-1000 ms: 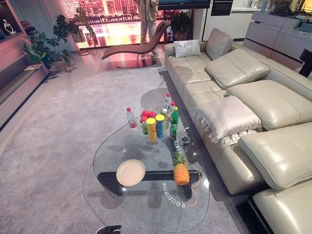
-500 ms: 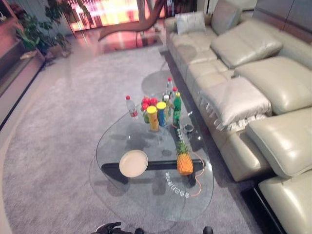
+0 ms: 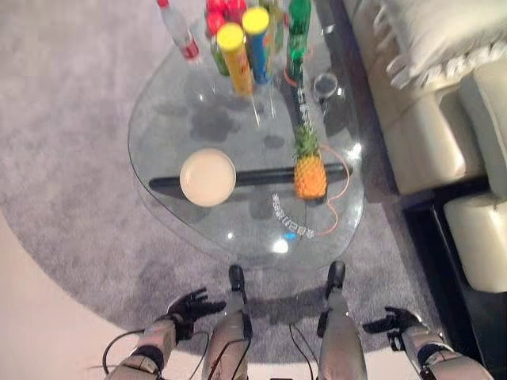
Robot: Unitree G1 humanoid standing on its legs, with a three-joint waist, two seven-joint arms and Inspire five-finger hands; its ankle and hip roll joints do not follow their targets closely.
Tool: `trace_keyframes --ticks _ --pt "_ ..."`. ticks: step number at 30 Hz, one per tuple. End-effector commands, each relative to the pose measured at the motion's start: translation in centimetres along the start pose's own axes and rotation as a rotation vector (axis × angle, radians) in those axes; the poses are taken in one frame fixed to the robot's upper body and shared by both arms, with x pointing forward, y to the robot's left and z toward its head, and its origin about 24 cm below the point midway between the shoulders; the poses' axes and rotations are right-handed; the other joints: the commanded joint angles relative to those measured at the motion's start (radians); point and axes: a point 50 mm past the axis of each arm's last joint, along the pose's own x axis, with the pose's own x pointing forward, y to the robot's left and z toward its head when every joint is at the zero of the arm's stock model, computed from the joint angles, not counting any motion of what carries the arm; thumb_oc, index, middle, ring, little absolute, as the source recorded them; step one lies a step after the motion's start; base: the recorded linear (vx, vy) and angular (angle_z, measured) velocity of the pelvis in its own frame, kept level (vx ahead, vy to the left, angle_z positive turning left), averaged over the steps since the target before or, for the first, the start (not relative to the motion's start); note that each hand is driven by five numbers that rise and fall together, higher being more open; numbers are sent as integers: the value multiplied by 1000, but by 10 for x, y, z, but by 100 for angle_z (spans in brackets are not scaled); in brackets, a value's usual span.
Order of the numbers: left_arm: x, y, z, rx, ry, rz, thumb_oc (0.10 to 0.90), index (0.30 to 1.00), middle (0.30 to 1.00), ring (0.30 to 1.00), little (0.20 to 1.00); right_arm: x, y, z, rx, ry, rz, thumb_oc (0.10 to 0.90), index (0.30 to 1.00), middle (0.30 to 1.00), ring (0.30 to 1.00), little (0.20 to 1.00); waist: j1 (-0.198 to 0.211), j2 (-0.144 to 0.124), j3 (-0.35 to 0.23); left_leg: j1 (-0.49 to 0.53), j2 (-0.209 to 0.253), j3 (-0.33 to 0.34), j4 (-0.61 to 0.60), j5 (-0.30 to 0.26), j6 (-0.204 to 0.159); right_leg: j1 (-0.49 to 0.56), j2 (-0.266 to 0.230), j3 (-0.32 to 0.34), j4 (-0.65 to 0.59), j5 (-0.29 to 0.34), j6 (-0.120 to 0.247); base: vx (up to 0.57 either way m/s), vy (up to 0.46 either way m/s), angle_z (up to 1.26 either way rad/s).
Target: Pick up the fruit to the plate
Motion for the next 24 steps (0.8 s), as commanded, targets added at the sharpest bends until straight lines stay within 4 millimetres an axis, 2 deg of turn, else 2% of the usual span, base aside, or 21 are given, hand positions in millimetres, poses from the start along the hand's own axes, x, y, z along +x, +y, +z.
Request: trace_keyframes --ticks 1,2,3,4,8,18,24 --pt "-4 34 39 -69 -104 130 800 900 900 900 900 1 -26 30 73 -107 -116 800 900 900 900 900 -3 -35 32 -76 16 -56 25 -41 -21 -105 -62 22 118 -66 38 -132 -40 1" --pt "-4 33 43 -76 -117 132 800 900 900 900 900 0 -27 34 78 -124 -122 800 900 900 900 900 -3 -36 35 -88 16 -58 36 -43 -21 -115 -62 23 126 -69 38 -183 -65 1" --pt "-4 32 58 -92 -158 139 800 900 900 900 900 -1 -31 48 107 -180 -142 800 900 900 900 900 -1 -40 59 -132 16 -69 89 -50 -22 -151 -63 21 160 -74 35 -144 -62 2" --pt "-3 31 63 -95 -174 144 800 900 900 900 900 -2 -33 55 123 -205 -150 800 900 900 900 900 -1 -43 64 -165 18 -76 122 -56 -24 -175 -64 21 180 -78 34 -159 -79 2" --pt "-6 35 86 -110 -232 199 800 900 900 900 900 -7 -36 87 163 -320 -169 800 900 900 900 900 -1 -63 64 -295 30 -94 230 -74 -28 -287 -56 28 256 -93 30 -92 -62 3" --pt "-9 37 106 -97 -291 257 800 900 900 900 900 -21 -39 133 228 -522 -203 800 900 900 900 900 6 -81 64 -455 28 -134 359 -101 -30 -440 -37 33 367 -117 16 -40 -37 5" --pt "-10 36 112 -105 -322 285 800 900 900 900 900 -34 -42 163 264 -644 -241 800 900 900 900 900 11 -77 64 -509 27 -153 388 -105 -29 -497 -38 40 397 -121 11 0 0 0"
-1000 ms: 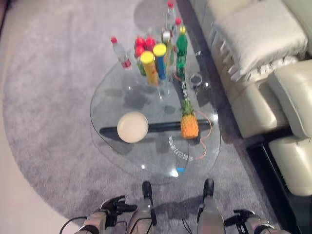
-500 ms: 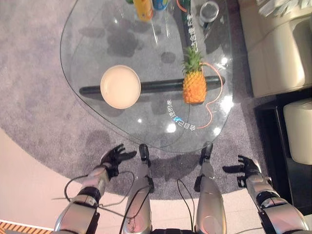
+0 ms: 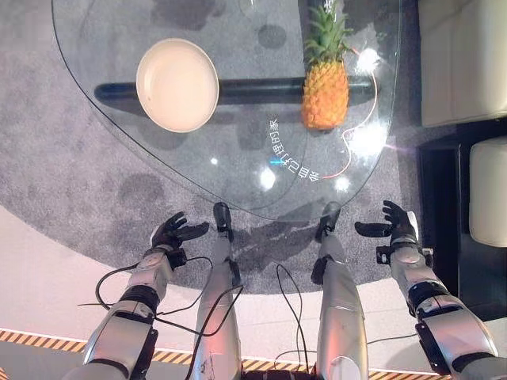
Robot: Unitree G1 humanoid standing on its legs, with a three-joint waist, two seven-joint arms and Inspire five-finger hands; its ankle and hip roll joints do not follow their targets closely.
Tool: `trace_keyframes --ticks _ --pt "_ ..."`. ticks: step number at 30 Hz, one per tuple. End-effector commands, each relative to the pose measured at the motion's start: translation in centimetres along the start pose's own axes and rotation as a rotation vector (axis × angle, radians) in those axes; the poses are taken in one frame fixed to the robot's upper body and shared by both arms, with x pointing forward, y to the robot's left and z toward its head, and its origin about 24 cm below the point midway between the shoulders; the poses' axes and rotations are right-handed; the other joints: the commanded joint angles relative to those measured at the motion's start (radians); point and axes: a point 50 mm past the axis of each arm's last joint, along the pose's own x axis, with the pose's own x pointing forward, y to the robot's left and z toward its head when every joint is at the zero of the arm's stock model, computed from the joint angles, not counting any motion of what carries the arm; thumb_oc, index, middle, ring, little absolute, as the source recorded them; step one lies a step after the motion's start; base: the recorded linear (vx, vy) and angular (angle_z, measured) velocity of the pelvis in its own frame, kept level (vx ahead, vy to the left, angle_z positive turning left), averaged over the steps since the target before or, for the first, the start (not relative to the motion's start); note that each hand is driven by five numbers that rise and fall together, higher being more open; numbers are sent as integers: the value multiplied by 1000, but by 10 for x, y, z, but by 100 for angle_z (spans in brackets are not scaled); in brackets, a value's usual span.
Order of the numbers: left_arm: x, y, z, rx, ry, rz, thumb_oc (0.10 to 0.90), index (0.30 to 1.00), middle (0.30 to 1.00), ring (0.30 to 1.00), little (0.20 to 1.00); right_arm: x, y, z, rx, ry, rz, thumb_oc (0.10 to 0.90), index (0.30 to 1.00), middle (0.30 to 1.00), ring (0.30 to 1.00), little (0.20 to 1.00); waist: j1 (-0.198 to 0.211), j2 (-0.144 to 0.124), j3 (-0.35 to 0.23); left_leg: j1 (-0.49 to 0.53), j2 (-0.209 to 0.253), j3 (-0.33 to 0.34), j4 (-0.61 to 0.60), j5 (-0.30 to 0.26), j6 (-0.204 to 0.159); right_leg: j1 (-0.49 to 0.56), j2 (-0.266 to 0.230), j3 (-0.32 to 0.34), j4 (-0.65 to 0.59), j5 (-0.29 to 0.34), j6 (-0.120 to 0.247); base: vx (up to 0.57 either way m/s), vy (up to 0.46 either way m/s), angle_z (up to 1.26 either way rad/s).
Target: Pick up the fruit to the plate
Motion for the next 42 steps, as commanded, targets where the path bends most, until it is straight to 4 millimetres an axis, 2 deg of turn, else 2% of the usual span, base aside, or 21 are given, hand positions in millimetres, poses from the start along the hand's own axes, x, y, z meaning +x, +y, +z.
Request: trace_keyframes --ticks 1,7,12,15,19,25,27,28,33,37,42 --pt "-4 37 -1 0 -5 136 800 900 900 900 900 3 -26 12 4 -83 -104 800 900 900 900 900 8 -22 -19 -95 1 -74 182 -108 -34 -72 -37 24 114 -54 48 0 0 0" --pt "-3 37 2 1 -12 131 800 900 900 900 900 4 -34 25 55 -138 -194 800 900 900 900 900 11 -18 -19 -105 -3 -81 182 -105 -33 -83 -39 20 120 -53 45 0 0 0" --pt "-5 37 -6 5 -3 130 800 900 900 900 900 2 -61 44 158 -228 -452 800 900 900 900 900 10 -17 -19 -101 -4 -84 172 -104 -35 -80 -43 17 110 -42 50 0 0 0" --pt "-5 36 -11 3 -3 129 800 900 900 900 900 -1 -79 63 243 -297 -592 800 900 900 900 900 8 -14 -19 -100 -3 -82 169 -105 -34 -79 -44 16 106 -38 52 0 0 0" --pt "-6 34 -13 4 -4 123 800 900 900 900 900 -5 -93 90 353 -385 -695 800 900 900 900 900 8 -11 -19 -102 -7 -84 170 -108 -32 -85 -48 12 108 -35 52 0 0 0" --pt "-6 28 -17 0 -2 112 800 900 900 900 900 -19 -103 135 481 -559 -785 800 900 900 900 900 8 -6 -19 -105 -15 -87 165 -108 -28 -91 -51 9 110 -33 51 1 13 3" --pt "-7 28 -18 -1 -2 108 800 900 900 900 900 -22 -104 143 508 -603 -789 800 900 900 900 900 8 -5 -19 -104 -16 -87 161 -106 -28 -90 -52 6 107 -33 52 0 0 0" --pt "-7 27 -21 -1 0 105 800 900 900 900 900 -27 -104 155 525 -659 -784 800 900 900 900 900 8 -3 -19 -102 -18 -88 157 -104 -27 -89 -53 5 105 -32 52 0 0 0" --pt "-7 26 -22 -7 0 98 800 900 900 900 900 -43 -97 183 554 -812 -713 800 900 900 900 900 7 0 -19 -103 -23 -87 151 -101 -24 -93 -56 6 105 -31 53 0 0 0" --pt "-9 23 -27 -15 1 90 800 900 900 900 900 -68 -73 213 531 -995 -563 800 900 900 900 900 0 5 -19 -100 -28 -83 139 -94 -20 -96 -53 11 101 -32 52 4 35 0" --pt "-11 21 -33 -28 4 85 800 900 900 900 900 -90 -49 226 493 -1094 -399 800 900 900 900 900 -6 10 -19 -98 -31 -74 133 -88 -18 -98 -52 16 98 -34 51 6 45 0"
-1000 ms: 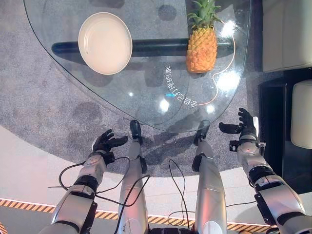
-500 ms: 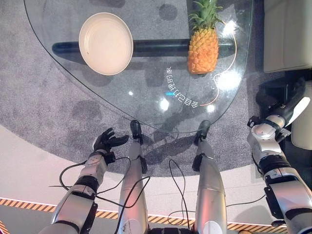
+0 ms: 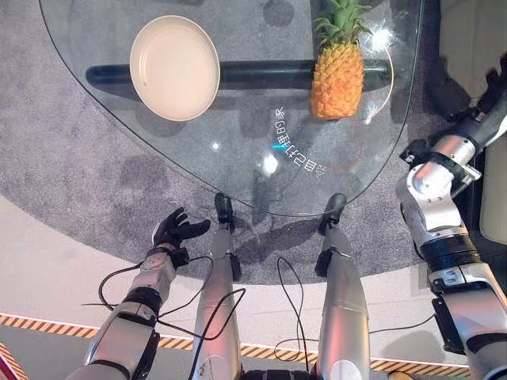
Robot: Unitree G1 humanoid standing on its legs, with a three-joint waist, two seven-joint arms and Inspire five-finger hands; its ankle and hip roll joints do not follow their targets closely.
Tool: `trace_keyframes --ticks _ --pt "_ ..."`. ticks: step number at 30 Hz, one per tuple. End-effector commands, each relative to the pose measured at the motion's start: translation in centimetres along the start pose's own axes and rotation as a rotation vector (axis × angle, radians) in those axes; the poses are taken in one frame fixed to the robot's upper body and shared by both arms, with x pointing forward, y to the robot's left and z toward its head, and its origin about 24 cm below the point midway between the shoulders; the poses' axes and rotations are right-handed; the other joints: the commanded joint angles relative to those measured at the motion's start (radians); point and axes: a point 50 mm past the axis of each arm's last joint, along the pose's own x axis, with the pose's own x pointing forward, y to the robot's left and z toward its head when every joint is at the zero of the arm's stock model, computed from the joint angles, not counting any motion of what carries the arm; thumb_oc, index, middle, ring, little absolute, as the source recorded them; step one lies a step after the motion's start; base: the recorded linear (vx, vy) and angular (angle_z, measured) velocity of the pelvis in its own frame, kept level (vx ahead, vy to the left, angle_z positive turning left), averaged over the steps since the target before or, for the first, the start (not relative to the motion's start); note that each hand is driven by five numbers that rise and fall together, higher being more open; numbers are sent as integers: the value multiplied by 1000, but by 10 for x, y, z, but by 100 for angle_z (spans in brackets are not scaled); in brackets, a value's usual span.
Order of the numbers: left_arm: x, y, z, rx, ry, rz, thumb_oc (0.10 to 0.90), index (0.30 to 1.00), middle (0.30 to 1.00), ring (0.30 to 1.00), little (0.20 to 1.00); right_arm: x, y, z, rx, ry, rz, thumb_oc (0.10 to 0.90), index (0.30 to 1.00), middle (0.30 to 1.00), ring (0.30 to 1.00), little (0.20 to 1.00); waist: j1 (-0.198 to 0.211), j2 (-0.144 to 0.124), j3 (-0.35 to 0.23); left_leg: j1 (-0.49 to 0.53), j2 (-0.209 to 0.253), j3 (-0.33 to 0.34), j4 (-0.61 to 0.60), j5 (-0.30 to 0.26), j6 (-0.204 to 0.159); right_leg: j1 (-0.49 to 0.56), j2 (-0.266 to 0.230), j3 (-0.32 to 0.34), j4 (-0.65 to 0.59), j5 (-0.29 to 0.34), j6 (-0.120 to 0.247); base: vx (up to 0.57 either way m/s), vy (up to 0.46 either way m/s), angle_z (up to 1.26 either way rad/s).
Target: Pick up the fruit to the plate
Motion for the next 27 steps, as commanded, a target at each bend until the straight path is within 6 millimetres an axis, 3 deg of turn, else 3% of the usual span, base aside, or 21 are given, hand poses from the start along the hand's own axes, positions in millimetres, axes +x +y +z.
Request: trace_keyframes --ticks 1,9,19,27 --pt "-12 29 -30 -26 62 101 800 900 900 900 900 5 -2 28 -11 -177 106 800 900 900 900 900 -12 10 -21 -62 -3 -71 131 -83 -21 -38 -20 8 39 -6 44 0 0 0" --pt "-14 27 -38 -17 72 85 800 900 900 900 900 -18 20 34 53 -156 288 800 900 900 900 900 -11 19 -21 -48 -5 -57 118 -73 -21 -27 -22 8 35 -9 43 2 4 0" --pt "-14 22 -40 -11 83 65 800 900 900 900 900 -28 37 33 54 -90 395 800 900 900 900 900 -3 36 -21 -32 -7 -43 100 -60 -21 -18 -30 2 29 -7 41 0 0 0" --pt "-14 18 -41 -3 87 54 800 900 900 900 900 -33 42 21 48 13 422 800 900 900 900 900 1 35 -21 -30 -4 -37 95 -53 -21 -18 -31 -2 30 -6 39 0 0 0"
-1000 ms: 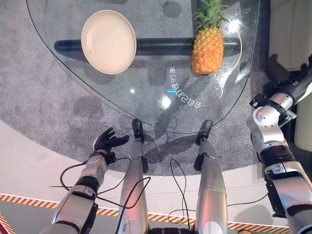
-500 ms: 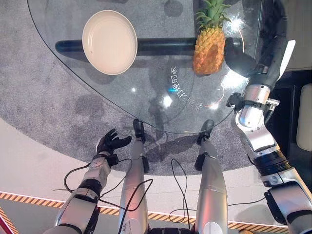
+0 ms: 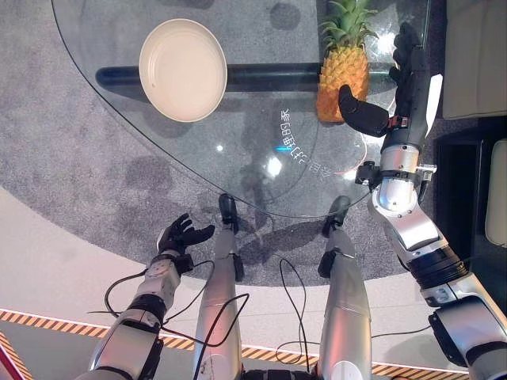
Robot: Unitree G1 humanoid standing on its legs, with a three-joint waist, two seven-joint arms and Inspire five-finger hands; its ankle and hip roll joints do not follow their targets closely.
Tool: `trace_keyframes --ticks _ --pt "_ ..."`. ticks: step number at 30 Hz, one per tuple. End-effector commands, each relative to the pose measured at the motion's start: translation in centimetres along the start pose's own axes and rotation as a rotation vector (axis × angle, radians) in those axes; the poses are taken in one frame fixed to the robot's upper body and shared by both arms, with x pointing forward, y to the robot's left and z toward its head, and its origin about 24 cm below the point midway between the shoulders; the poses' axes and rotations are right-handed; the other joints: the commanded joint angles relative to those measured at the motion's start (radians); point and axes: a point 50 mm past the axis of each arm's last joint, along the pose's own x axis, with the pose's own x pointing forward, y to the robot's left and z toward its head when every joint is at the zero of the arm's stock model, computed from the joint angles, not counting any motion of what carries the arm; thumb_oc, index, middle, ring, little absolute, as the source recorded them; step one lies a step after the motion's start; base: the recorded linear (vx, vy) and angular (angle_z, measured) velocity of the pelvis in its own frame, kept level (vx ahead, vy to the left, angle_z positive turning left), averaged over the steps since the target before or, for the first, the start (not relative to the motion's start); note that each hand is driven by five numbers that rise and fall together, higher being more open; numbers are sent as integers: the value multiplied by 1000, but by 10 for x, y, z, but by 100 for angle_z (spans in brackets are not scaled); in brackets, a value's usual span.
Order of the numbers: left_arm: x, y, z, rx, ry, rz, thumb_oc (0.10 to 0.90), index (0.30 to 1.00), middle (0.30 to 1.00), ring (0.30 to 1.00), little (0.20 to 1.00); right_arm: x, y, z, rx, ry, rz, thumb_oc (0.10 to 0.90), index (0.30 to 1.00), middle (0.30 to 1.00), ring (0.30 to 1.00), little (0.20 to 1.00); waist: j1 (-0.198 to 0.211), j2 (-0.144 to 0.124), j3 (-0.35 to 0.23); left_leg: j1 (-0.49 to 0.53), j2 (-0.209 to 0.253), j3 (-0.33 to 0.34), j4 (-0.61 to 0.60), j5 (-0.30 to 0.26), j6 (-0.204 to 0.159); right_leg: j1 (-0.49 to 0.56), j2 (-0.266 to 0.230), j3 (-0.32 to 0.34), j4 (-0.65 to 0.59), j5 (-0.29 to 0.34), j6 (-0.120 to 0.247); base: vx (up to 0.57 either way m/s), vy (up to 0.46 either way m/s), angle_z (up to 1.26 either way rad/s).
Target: Pick up the fruit to the plate
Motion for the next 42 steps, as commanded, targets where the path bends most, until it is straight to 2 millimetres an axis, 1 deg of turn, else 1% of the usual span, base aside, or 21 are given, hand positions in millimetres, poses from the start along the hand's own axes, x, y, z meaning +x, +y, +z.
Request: trace_keyframes --ticks 1,7,13,23,27,28,30,31,32,33,34,35,36,42 --pt "-9 23 -26 19 59 70 800 900 900 900 900 6 3 37 120 -132 23 800 900 900 900 900 -21 26 -20 -44 6 -42 94 -51 -24 -18 -17 -7 7 0 37 0 0 0" --pt "-9 23 -24 27 64 68 800 900 900 900 900 5 6 23 135 -49 13 800 900 900 900 900 -16 27 -20 -46 5 -44 91 -48 -23 -23 -18 -9 11 1 37 0 0 0" --pt "-9 22 -26 35 65 61 800 900 900 900 900 8 6 17 150 1 -28 800 900 900 900 900 -7 30 -20 -52 4 -48 95 -47 -23 -27 -20 -12 13 2 35 0 0 0" --pt "-8 19 -24 52 71 44 800 900 900 900 900 16 13 15 170 58 -57 800 900 900 900 900 4 34 -20 -53 6 -49 97 -45 -22 -28 -24 -17 19 1 33 0 0 0" --pt "-8 18 -24 55 71 40 800 900 900 900 900 17 16 15 162 76 -54 800 900 900 900 900 7 37 -20 -55 5 -51 96 -44 -22 -33 -24 -15 24 1 33 17 -1 0" --pt "-10 18 -29 58 85 41 800 900 900 900 900 14 17 10 159 96 -51 800 900 900 900 900 9 39 -20 -27 7 -52 100 -71 -28 -10 -21 -9 36 -28 42 68 3 2" --pt "-10 18 -31 58 88 38 800 900 900 900 900 14 17 9 157 108 -49 800 900 900 900 900 10 41 -20 -27 6 -52 102 -71 -28 -11 -22 -9 40 -30 41 13 14 4" --pt "-9 17 -27 55 76 36 800 900 900 900 900 16 17 12 160 97 -51 800 900 900 900 900 9 40 -20 -55 3 -51 99 -44 -21 -34 -23 -14 30 -2 31 15 10 5" --pt "-10 18 -32 60 91 35 800 900 900 900 900 14 18 8 155 117 -46 800 900 900 900 900 11 42 -20 -26 5 -52 101 -71 -27 -10 -23 -9 40 -29 41 -44 11 4" --pt "-9 16 -28 58 79 33 800 900 900 900 900 16 18 11 159 107 -47 800 900 900 900 900 10 41 -20 -54 2 -51 98 -44 -21 -34 -24 -14 30 -2 31 71 -5 2" --pt "-11 16 -34 61 94 32 800 900 900 900 900 14 19 7 155 131 -41 800 900 900 900 900 13 43 -20 -26 4 -53 101 -71 -27 -10 -23 -9 40 -30 41 -48 5 1" --pt "-9 15 -29 58 81 29 800 900 900 900 900 17 19 11 159 120 -42 800 900 900 900 900 12 42 -20 -54 2 -52 98 -44 -21 -33 -25 -14 29 -2 31 63 -8 0" --pt "-11 16 -34 62 94 30 800 900 900 900 900 15 20 7 156 137 -38 800 900 900 900 900 14 43 -20 -26 4 -53 101 -71 -27 -9 -23 -10 39 -30 41 0 0 0" --pt "-11 15 -34 68 97 23 800 900 900 900 900 17 23 2 146 179 -25 800 900 900 900 900 21 43 -20 -26 5 -55 101 -69 -27 -7 -22 -11 44 -32 40 11 -2 0"
